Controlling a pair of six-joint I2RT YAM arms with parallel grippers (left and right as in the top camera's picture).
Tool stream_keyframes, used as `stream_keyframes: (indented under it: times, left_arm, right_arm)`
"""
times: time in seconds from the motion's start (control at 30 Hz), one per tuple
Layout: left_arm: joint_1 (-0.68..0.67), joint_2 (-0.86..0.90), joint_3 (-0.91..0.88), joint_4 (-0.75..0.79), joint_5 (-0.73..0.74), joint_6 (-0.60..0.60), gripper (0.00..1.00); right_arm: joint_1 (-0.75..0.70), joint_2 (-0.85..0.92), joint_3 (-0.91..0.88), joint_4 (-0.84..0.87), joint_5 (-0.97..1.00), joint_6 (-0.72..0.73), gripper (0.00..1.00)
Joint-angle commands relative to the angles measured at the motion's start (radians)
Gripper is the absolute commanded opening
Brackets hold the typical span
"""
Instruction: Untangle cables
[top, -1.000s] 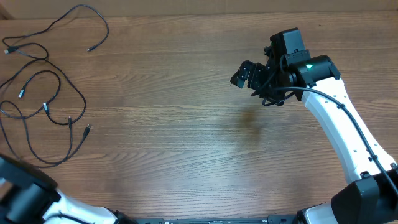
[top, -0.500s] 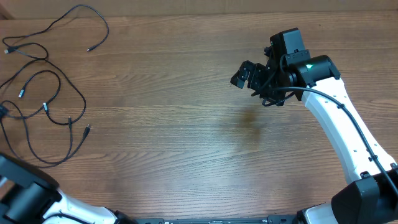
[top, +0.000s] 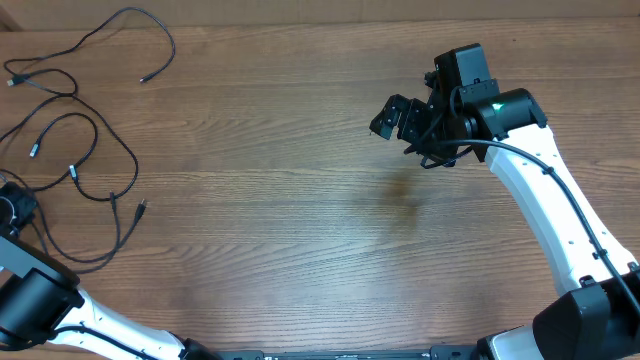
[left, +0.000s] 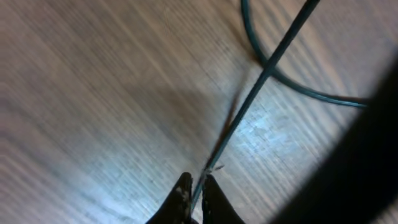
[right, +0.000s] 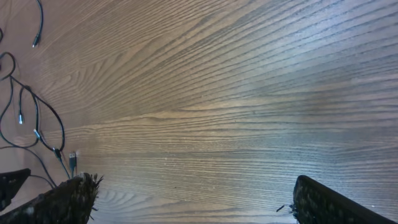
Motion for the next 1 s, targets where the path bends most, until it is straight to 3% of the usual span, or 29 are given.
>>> stream_keyframes:
  times: [0.0, 0.2, 0.33, 0.6, 0.87, 0.97]
  left_arm:
    - [0.003, -0.031, 0.005, -0.037, -0.063, -0.031, 0.04]
    - [0.01, -0.036, 0.019, -0.201, -0.412, -0.282, 0.04]
    - [0.024, -0.062, 0.037, -0.278, -0.528, -0.397, 0.04]
    - [0.095, -0.177, 0.043, -0.255, -0.548, -0.435, 0.04]
    - [0.148, -0.164, 0.042, -0.225, -0.414, -0.433, 0.05]
    - [0.144, -0.14, 0.042, -0.217, -0.393, -0.433, 0.28]
  right_arm:
    - [0.002, -0.005, 0.002, 0.005, 0.01, 0.0, 1.0]
    - [0.002, -0.005, 0.002, -0.007, 0.01, -0.001, 1.0]
    - [0.002, -0.005, 0.002, -0.014, 0.01, -0.001, 1.0]
    - [0.002, -0.005, 0.002, -0.013, 0.01, -0.001, 1.0]
    - [0.002, -0.005, 0.002, 0.001, 0.01, -0.001, 1.0]
    - [0.002, -0.005, 0.002, -0.002, 0.01, -0.001, 1.0]
